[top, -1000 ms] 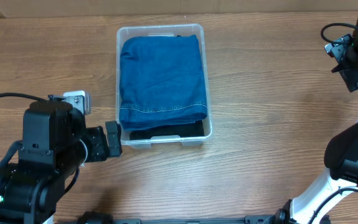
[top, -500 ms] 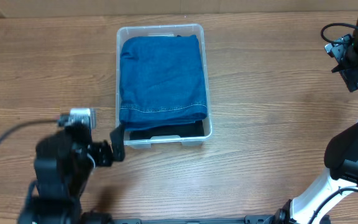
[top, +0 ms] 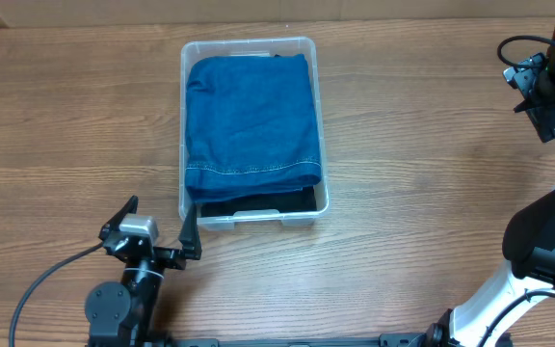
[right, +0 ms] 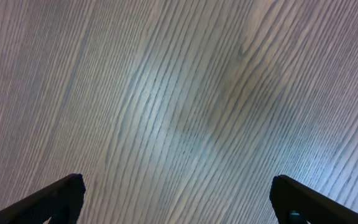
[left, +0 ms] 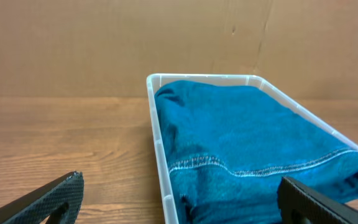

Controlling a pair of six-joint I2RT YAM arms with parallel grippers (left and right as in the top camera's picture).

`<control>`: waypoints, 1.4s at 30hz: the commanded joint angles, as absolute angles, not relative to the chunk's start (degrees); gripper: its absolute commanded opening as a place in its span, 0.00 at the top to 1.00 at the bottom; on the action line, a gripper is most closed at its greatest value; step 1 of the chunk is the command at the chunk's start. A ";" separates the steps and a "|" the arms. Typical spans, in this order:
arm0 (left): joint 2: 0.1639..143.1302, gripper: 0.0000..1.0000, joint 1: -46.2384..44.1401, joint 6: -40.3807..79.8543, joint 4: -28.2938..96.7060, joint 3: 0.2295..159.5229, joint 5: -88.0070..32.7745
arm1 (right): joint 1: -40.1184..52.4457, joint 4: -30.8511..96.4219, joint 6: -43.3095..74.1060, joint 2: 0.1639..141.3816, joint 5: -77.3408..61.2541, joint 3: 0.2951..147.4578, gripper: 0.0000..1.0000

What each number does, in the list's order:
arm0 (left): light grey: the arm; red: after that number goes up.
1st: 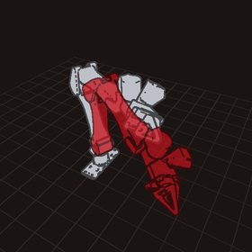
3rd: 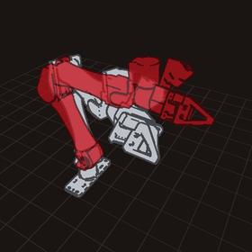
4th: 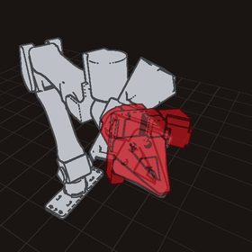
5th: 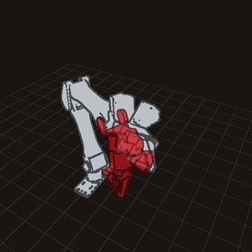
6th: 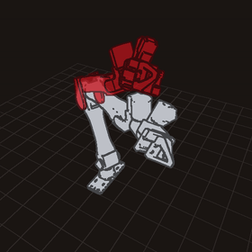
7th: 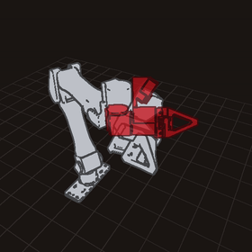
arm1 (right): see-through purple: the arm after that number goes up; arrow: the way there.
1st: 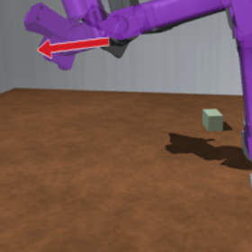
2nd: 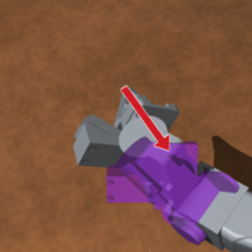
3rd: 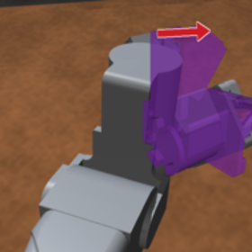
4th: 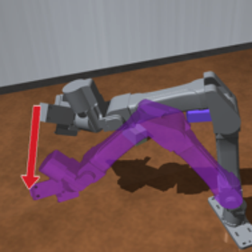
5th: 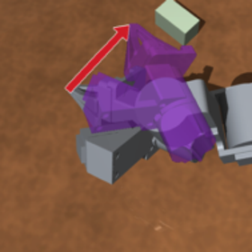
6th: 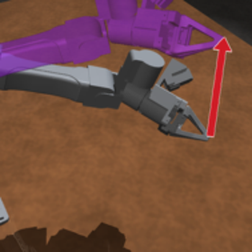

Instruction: Pack container

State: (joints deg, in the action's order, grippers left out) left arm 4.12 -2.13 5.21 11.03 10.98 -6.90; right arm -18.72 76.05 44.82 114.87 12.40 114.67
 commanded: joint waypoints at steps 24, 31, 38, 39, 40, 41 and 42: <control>0.19 0.00 0.51 -5.17 3.70 0.25 -6.90 | -18.76 75.88 45.01 114.89 12.82 114.72 0.00; 0.21 0.00 0.51 -5.17 3.73 0.25 -6.92 | -18.76 75.88 45.01 114.89 12.82 114.72 0.00; 0.21 0.00 0.51 -5.17 3.70 0.25 -6.92 | -18.76 75.88 45.01 114.89 12.82 114.72 0.00; 0.21 0.00 0.51 -5.17 3.70 0.25 -6.90 | -18.76 75.88 45.01 114.89 12.82 114.72 0.00; 0.21 0.00 0.51 -5.17 3.73 0.25 -6.90 | -18.76 75.88 45.01 114.89 12.82 114.72 0.00; 0.21 0.00 0.51 -5.17 3.73 0.25 -6.92 | -18.76 75.88 45.01 114.89 12.82 114.72 0.00; 0.21 0.00 0.51 -5.17 3.73 0.25 -6.92 | -18.76 75.88 45.01 114.89 12.82 114.72 0.00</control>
State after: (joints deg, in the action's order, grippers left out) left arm 0.91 0.14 -3.64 3.66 0.56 -6.87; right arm -18.72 76.07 44.80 114.87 12.38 114.67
